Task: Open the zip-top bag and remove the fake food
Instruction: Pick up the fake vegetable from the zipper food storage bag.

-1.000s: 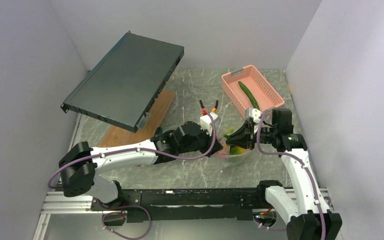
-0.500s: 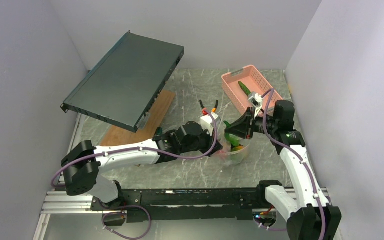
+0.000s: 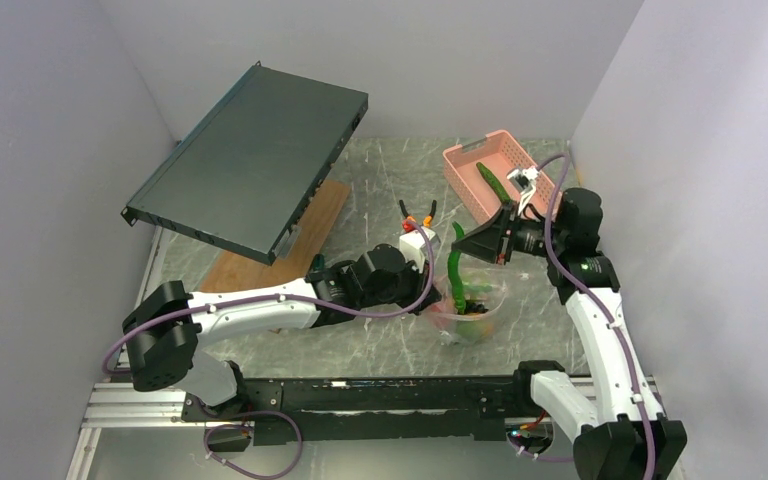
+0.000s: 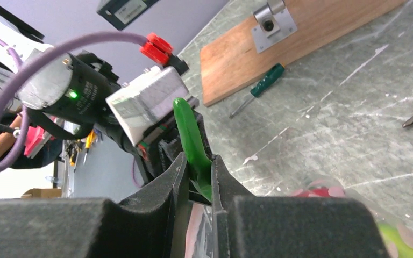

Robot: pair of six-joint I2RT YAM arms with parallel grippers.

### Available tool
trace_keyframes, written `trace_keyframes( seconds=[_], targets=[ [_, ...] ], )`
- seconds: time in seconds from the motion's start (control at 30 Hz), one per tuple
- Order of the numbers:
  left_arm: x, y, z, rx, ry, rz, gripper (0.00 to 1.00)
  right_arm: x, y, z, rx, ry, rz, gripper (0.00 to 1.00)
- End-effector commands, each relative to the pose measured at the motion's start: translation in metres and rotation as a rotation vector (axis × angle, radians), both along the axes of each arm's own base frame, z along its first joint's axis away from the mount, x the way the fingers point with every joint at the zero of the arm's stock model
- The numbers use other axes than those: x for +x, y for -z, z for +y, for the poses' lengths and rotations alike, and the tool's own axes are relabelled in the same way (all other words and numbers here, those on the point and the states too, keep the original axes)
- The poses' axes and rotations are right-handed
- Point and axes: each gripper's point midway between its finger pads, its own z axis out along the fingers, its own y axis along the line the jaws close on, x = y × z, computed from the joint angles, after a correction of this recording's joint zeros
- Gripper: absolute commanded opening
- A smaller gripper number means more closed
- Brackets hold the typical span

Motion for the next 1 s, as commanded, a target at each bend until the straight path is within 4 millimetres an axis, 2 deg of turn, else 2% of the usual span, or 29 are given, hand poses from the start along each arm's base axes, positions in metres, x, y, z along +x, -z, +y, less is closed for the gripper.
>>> trace_keyframes(
  seconds=[0.0, 0.2, 0.3, 0.5, 0.6, 0.8, 0.87, 0.97],
  targets=[
    [0.005, -0.025, -0.006, -0.055, -0.017, -0.023, 0.00, 0.002, -0.042, -0.001, 0.007, 0.014, -0.093, 0.00],
    [0.011, -0.024, 0.005, -0.038, -0.059, -0.043, 0.00, -0.007, -0.086, 0.002, 0.012, -0.071, -0.213, 0.00],
    [0.012, -0.023, 0.010, -0.034, -0.070, -0.047, 0.00, -0.011, -0.108, -0.004, 0.021, -0.099, -0.245, 0.00],
    [0.014, -0.022, 0.015, -0.034, -0.081, -0.047, 0.00, -0.031, -0.166, -0.003, 0.045, -0.156, -0.372, 0.00],
    [0.014, -0.021, 0.017, -0.031, -0.082, -0.048, 0.00, -0.030, -0.189, -0.006, 0.039, -0.144, -0.419, 0.00],
    [0.014, -0.022, 0.019, -0.031, -0.086, -0.052, 0.00, -0.023, -0.210, -0.008, 0.058, -0.139, -0.436, 0.00],
    [0.015, -0.023, 0.019, -0.034, -0.088, -0.053, 0.00, -0.014, -0.213, -0.011, 0.043, -0.098, -0.464, 0.00],
    [0.014, -0.023, 0.020, -0.034, -0.086, -0.055, 0.00, 0.010, -0.211, -0.022, 0.019, 0.006, -0.470, 0.00]
  ],
)
